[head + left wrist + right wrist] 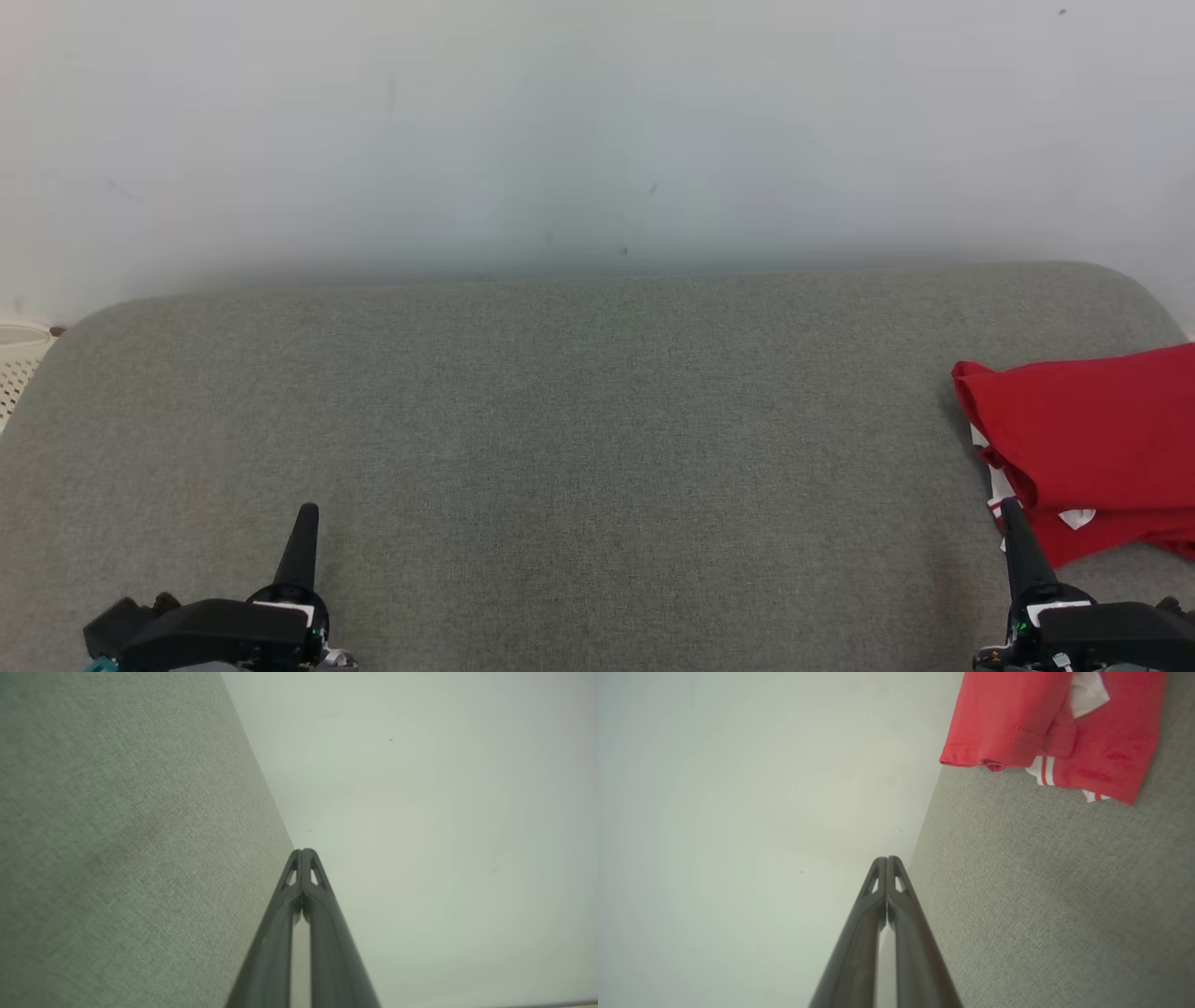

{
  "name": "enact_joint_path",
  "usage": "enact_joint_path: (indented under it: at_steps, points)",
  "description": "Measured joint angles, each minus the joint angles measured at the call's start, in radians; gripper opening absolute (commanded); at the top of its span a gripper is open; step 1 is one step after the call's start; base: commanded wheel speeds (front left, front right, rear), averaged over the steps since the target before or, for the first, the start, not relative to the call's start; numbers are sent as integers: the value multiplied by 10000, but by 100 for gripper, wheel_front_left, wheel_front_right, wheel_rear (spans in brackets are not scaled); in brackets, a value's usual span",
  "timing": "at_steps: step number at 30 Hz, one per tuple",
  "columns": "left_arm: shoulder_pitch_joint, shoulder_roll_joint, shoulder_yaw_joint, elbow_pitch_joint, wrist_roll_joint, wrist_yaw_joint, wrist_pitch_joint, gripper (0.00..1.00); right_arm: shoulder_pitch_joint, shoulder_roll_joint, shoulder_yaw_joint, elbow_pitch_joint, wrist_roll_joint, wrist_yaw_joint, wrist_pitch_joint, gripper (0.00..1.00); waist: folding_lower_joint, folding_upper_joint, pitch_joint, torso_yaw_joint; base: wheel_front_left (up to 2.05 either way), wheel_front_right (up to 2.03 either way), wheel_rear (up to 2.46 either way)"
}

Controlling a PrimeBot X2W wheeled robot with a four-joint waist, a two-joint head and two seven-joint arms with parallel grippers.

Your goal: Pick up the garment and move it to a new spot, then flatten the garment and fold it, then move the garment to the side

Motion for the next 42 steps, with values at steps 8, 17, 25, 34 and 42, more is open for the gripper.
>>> enact_joint_path:
  at_steps: [8, 17, 25, 34, 42]
  points:
    - [-105, -17, 6, -19, -535, 0, 146, 0, -59, 0, -88, -25, 558, 0, 104, 0, 0, -1, 61, -17, 0, 0, 0]
    - [-277, -54, 10, -44, -1145, 0, 324, 0, -183, -2, -199, -52, 1220, 0, 205, 0, 0, 0, 139, -39, 0, 0, 0]
    - [-356, -75, 13, -67, -1651, 0, 458, 0, -226, -6, -291, -71, 1770, 0, 297, 0, -1, 0, 209, -58, 0, 0, 0]
    - [-491, -102, 19, -86, -2159, 0, 631, 0, -330, -6, -382, -98, 2360, 0, 418, 0, -2, 0, 287, -80, 0, 0, 0]
    - [-554, -115, 21, -105, -2506, 0, 719, 0, -391, -8, -445, -107, 2711, 0, 470, 0, -1, 0, 337, -95, 0, 0, 0]
